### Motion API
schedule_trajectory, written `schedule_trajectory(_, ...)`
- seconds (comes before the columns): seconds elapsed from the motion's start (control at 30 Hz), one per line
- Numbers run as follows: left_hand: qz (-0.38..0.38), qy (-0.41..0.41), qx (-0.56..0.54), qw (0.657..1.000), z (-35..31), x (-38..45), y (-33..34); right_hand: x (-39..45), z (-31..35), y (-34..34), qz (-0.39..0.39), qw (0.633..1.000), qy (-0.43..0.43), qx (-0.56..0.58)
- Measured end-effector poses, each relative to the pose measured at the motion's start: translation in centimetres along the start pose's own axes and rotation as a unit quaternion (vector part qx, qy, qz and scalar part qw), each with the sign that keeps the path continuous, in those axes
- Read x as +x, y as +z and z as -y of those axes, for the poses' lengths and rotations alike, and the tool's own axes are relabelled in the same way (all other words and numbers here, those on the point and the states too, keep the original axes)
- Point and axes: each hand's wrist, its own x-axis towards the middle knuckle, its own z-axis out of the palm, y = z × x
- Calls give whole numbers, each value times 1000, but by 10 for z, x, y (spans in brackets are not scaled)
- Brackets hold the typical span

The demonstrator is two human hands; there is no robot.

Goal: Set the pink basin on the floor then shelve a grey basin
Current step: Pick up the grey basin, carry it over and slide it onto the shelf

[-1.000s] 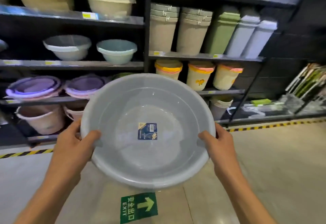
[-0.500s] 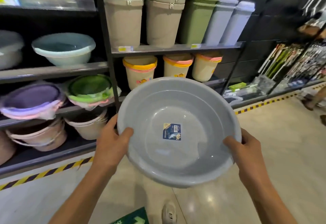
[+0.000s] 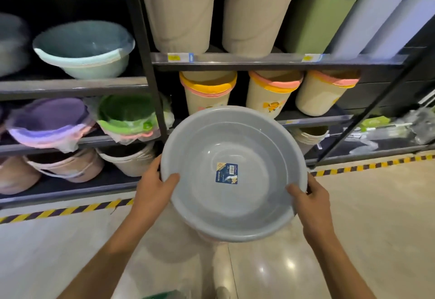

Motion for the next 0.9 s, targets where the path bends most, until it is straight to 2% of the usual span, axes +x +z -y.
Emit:
schedule_trajectory(0.17,-1,-55,-12,998,49,63,17,57,-28,44,17,999,19,-27)
schedule_trajectory(0.37,5,-80,21,997,128,133,49,122,-91,97,30,997,36,-66)
schedule_trajectory(0.73,25,-184,30,982,335,214,136,222,-297,149,75,991,64,-94)
schedule_trajectory(0.9,11,-158,80,984,429,242,181,265,-406,173,114,987,44,-103)
